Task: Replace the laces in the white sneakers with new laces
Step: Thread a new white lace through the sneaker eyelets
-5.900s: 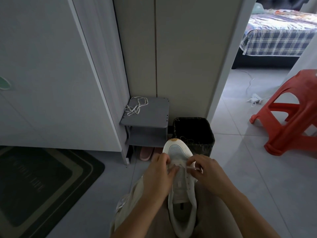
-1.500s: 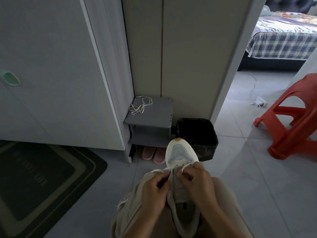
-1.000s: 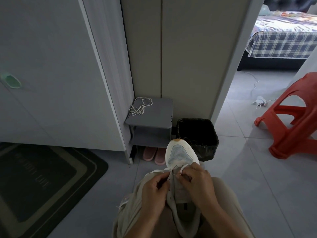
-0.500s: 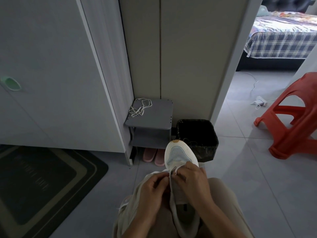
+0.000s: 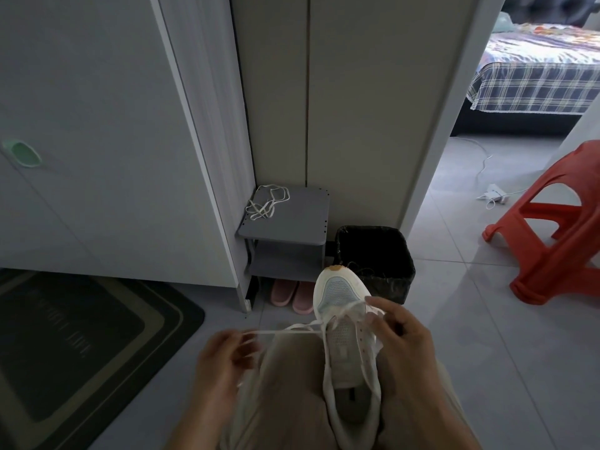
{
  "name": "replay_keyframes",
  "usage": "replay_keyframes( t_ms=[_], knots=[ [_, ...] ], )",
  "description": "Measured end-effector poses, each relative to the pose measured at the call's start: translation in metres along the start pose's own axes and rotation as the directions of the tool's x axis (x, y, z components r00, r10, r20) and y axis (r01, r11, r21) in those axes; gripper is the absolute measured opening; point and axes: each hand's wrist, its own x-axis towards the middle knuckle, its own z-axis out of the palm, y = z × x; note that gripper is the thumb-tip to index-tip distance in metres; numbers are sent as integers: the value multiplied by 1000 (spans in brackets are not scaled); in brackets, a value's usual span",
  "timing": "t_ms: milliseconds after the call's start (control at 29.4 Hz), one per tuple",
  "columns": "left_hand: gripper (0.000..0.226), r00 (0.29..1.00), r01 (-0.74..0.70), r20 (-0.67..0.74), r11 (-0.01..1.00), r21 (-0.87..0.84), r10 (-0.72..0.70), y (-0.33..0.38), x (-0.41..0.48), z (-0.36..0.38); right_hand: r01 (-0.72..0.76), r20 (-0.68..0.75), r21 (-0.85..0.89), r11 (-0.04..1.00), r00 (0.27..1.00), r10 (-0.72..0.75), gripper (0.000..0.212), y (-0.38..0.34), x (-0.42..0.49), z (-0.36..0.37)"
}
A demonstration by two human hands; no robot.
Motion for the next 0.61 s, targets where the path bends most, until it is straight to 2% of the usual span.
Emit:
replay_keyframes(
  t_ms=[102, 170, 204, 272, 306, 340, 374, 408, 476, 544, 613],
  knots=[
    [20, 965, 46, -250, 987, -154, -84, 11, 32, -59, -13, -47, 12, 1000, 999, 13, 20, 2, 3, -14],
    [23, 915, 51, -389, 988, -146, -105, 14, 45, -85, 2, -79, -66, 998, 997, -8, 18, 8, 7, -19],
    [22, 905, 56, -416, 995, -85, -87, 12, 48, -90, 18, -73, -132, 991, 997, -28, 17, 12, 10, -21],
    [16, 909, 44, -413, 971, 234, 58, 3, 50, -87, 49, -9, -309, 950, 998, -55, 16, 20, 15, -21],
    [10, 909, -2, -369, 890, 456, 192, -2, 46, -80, 66, 38, -397, 915, 998, -56, 18, 24, 18, -21],
    [12, 900, -48, -296, 748, 662, 319, -5, 41, -70, 88, 78, -457, 885, 995, -59, 21, 29, 19, -21],
    [21, 881, -129, -174, 577, 806, 440, -9, 36, -59, 106, 101, -492, 864, 993, -64, 25, 32, 21, -21],
    [26, 857, -264, -3, 443, 857, 515, -13, 30, -46, 120, 108, -509, 853, 991, -75, 28, 33, 22, -21],
    [21, 816, -504, 281, 383, 774, 505, -20, 9, -9, 142, 116, -544, 827, 989, -93, 30, 35, 28, -22],
    [17, 731, -670, 525, 315, 672, 435, -26, -9, 28, 141, 147, -600, 788, 987, -64, 24, 35, 35, -23],
    [19, 684, -727, 614, 294, 621, 394, -32, -15, 51, 140, 188, -637, 758, 982, -23, 15, 34, 40, -26]
  ],
)
